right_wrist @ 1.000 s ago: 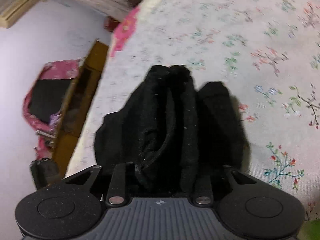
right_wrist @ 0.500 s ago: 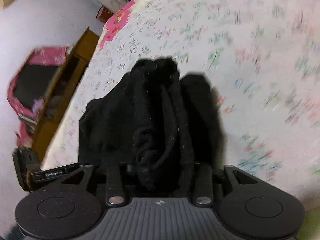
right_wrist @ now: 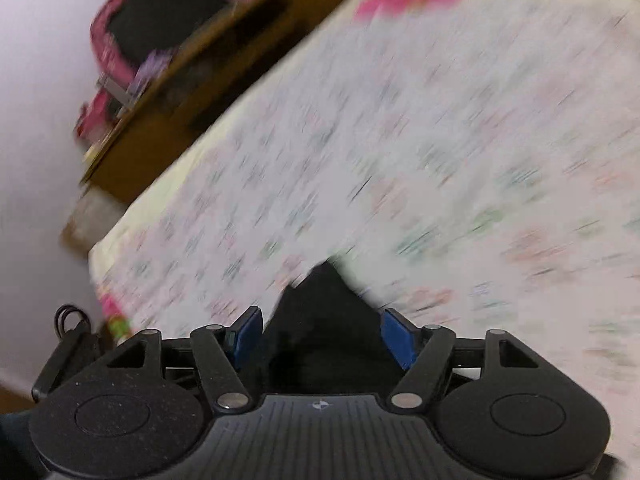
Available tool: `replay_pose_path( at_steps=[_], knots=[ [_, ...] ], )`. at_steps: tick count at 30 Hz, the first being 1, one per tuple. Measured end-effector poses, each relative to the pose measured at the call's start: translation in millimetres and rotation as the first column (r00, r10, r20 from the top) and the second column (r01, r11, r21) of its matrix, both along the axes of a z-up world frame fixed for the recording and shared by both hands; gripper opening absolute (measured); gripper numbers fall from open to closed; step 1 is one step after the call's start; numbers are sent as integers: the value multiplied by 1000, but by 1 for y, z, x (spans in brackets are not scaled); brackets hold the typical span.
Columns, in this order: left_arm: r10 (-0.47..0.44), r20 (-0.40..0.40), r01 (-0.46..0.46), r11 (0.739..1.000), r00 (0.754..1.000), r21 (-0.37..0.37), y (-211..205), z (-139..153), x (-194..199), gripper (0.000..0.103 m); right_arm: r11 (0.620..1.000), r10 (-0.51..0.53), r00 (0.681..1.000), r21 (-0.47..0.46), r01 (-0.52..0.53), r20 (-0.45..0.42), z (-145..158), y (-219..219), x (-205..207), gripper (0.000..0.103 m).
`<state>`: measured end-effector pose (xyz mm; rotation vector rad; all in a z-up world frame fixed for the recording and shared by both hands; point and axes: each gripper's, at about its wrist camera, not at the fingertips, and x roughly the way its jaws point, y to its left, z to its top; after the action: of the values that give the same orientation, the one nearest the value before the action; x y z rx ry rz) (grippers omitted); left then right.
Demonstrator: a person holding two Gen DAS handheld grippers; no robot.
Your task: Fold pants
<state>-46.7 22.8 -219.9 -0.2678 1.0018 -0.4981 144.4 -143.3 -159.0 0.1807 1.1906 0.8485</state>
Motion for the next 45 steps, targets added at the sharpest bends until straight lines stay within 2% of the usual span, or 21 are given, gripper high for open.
replay_pose_path(
  at_steps=[2, 5, 12, 16, 18, 19, 21, 23, 26, 28, 29, 31, 32, 33, 36, 38, 39, 40, 41, 43, 45],
  knots=[
    [0, -5, 0, 1000, 1000, -11, 4, -1, 0, 74, 996, 51, 999, -70, -51, -4, -10, 10, 6, 22],
    [7, -12, -8, 999, 1000, -31, 8, -2, -1, 74, 998, 24, 998, -53, -27, -55, -11, -6, 23, 2],
    [3, -6, -3, 1000, 1000, -8, 9, -1, -8, 74, 985, -166, 975, -10, 170, 146, 27, -28, 56, 5],
    [6, -35, -6, 1000, 999, -28, 7, -5, 0, 76, 993, -96, 994, 78, 92, 47, 35, -54, -4, 16],
    [1, -29, -1, 1000, 1000, -12, 5, -4, 0, 77, 993, -118, 993, -3, 118, 30, 17, -66, -29, 18],
    [-3, -22, 3, 1000, 1000, 1, 3, -3, -1, 78, 981, -174, 984, -86, 176, 26, 2, -82, -35, 5],
    [-15, -9, 16, 1000, 1000, 16, -1, 0, -3, 80, 916, -334, 942, -221, 334, 39, -28, -131, -44, 0],
    [-23, -5, 23, 999, 1000, 37, -7, 1, -4, 82, 858, -485, 875, -193, 476, 0, -33, -171, -55, 0],
    [-29, 5, 28, 996, 1000, 85, -16, 1, -4, 84, 866, -399, 903, -258, 428, 158, -16, -156, -82, 0],
    [-28, 6, 27, 995, 1000, 99, -18, 5, -4, 84, 866, -398, 892, -233, 442, 214, -3, -163, -84, 0],
    [-25, 5, 24, 995, 1000, 100, -17, 8, -4, 84, 861, -426, 870, -184, 474, 249, 10, -168, -90, 0],
    [-14, 1, 13, 995, 1000, 95, -13, 12, -3, 84, 838, -470, 828, -140, 528, 307, 29, -180, -106, 30],
    [-14, -3, 14, 996, 1000, 92, -12, 12, -2, 84, 835, -480, 817, -120, 537, 320, 39, -183, -116, 37],
    [-18, -8, 18, 996, 1000, 92, -11, 13, -1, 84, 842, -487, 819, -87, 533, 304, 46, -185, -127, 46],
    [-25, -17, 26, 994, 1000, 104, -14, 12, 2, 84, 868, -457, 828, -39, 495, 326, 53, -165, -148, 49],
    [-24, -1, 24, 993, 1000, 113, -16, 13, 1, 84, 866, -432, 839, -107, 488, 332, 41, -155, -155, 76],
    [-25, 2, 25, 992, 1000, 120, -17, 13, 0, 84, 873, -424, 868, -140, 468, 260, 19, -153, -152, 81],
    [-25, -2, 25, 993, 1000, 117, -17, 12, 1, 84, 861, -434, 882, -204, 465, 183, -2, -156, -155, 68],
    [-26, -7, 27, 994, 1000, 109, -16, 14, 2, 84, 840, -466, 875, -245, 484, 130, -18, -162, -159, 69],
    [-32, 2, 32, 993, 999, 117, -15, 17, 3, 84, 833, -534, 845, -163, 529, 16, -32, -177, -167, 66],
    [-44, 33, 39, 988, 998, 146, -16, 25, 7, 83, 846, -532, 846, -54, 531, -9, -26, -180, -167, 68]
  ],
)
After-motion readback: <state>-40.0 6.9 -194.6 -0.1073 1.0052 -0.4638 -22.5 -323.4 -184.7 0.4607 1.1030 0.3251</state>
